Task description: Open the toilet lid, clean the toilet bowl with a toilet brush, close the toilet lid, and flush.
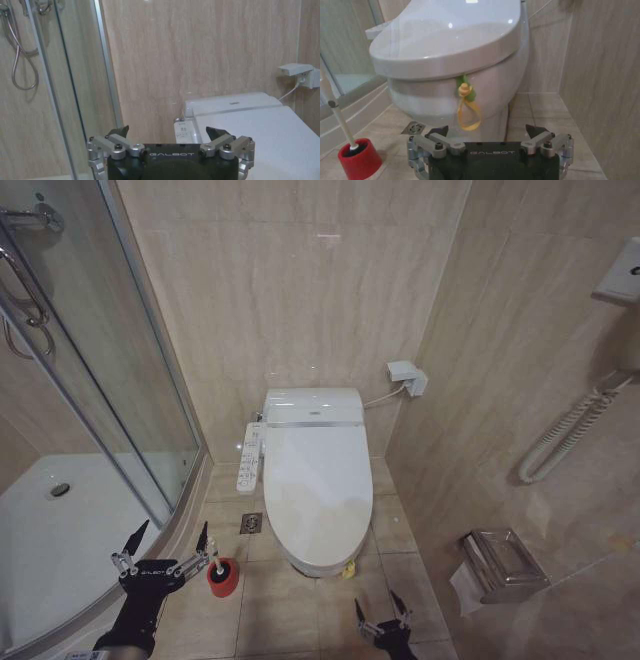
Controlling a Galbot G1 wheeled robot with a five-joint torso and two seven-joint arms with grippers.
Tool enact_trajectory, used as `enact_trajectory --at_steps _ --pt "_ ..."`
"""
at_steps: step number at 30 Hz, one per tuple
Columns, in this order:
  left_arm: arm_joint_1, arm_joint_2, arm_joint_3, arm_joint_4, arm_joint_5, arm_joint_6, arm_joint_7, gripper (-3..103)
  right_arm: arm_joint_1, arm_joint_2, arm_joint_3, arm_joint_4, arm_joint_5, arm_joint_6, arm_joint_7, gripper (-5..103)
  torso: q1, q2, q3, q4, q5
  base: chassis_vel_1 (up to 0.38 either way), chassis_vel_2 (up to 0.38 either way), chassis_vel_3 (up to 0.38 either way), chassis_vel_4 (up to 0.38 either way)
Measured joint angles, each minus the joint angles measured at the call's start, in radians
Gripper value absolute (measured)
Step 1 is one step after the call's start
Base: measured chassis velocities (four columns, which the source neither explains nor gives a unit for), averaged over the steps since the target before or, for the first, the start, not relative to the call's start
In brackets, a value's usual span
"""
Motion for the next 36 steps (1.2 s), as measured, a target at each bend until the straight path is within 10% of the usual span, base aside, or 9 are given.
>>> enact_trajectory --at_steps 36 --pt "0.000 0.000 0.000 0.000 0.000 0.000 0.000 100 0.223 0.048 0.000 -0.265 0.011 0.102 0.021 99 0.000 0.000 0.000 0.0002 0.0002 0.000 0.000 0.000 0.000"
